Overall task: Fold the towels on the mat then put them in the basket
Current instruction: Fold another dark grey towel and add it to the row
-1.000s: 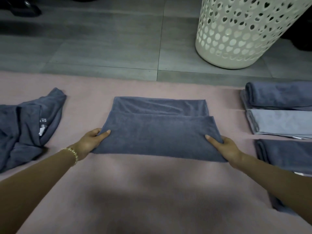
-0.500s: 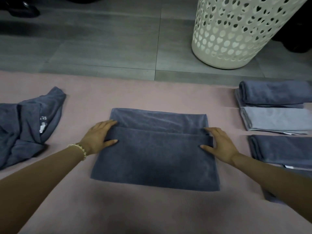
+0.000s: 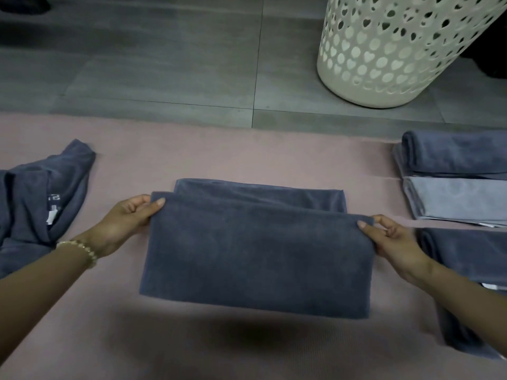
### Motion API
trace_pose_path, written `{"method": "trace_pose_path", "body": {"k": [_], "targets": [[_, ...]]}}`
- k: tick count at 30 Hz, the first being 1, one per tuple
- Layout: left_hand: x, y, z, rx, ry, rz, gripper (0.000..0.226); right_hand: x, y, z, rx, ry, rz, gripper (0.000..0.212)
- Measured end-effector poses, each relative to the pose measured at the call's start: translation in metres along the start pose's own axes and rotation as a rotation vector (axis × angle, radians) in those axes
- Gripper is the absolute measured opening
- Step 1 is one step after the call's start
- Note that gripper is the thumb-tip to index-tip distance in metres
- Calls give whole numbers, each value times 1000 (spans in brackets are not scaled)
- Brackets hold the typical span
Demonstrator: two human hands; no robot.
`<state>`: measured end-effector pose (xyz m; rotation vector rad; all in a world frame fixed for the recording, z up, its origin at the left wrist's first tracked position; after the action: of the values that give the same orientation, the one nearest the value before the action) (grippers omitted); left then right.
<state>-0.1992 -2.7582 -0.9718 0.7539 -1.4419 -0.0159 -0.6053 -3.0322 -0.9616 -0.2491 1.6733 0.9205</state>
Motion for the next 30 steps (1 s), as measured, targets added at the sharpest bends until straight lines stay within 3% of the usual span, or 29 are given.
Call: {"method": "trace_pose_path", "body": {"k": [2, 4, 5, 8, 11, 13, 15, 21, 24, 30], "targets": [[10, -16, -1, 67, 41, 51, 39, -13, -16, 0, 51, 9, -15, 58], [21, -34, 3, 139, 43, 74, 20, -24, -40, 0, 114, 5, -35, 22], [24, -45, 5, 173, 49, 68, 14, -26, -52, 0, 155, 31, -33, 14], [14, -74, 8, 245, 32, -13, 11, -14, -84, 0, 259, 144, 59, 20], [-7, -86, 9, 367, -2, -72, 28, 0, -96, 0, 367, 198, 148, 19], [-5, -81, 14, 402, -53, -62, 25, 0, -95, 1, 388, 194, 153, 19], [3, -68, 18, 373, -147, -55, 18, -2, -85, 2, 378, 202, 148, 26], [-12, 0, 24, 109, -485, -244, 37, 15, -19, 13, 155, 328, 285, 30], [-30, 28, 31, 45, -553, -210, 22, 38, 9, 19, 127, 434, 299, 28], [-52, 44, 31, 353, -552, -107, 22, 50, 35, 25, 283, 558, 150, 24]]}}
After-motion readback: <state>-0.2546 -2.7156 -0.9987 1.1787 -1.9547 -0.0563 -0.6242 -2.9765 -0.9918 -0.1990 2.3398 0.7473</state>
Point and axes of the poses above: each hand's wrist, its own y-axis away from the middle knuckle, its own z-axis out of the palm, x = y × z, the point moved 3 cm from there along -y, towards the middle knuckle, and after that the axes turned 8 degrees about -x, right-handed, at the moved point
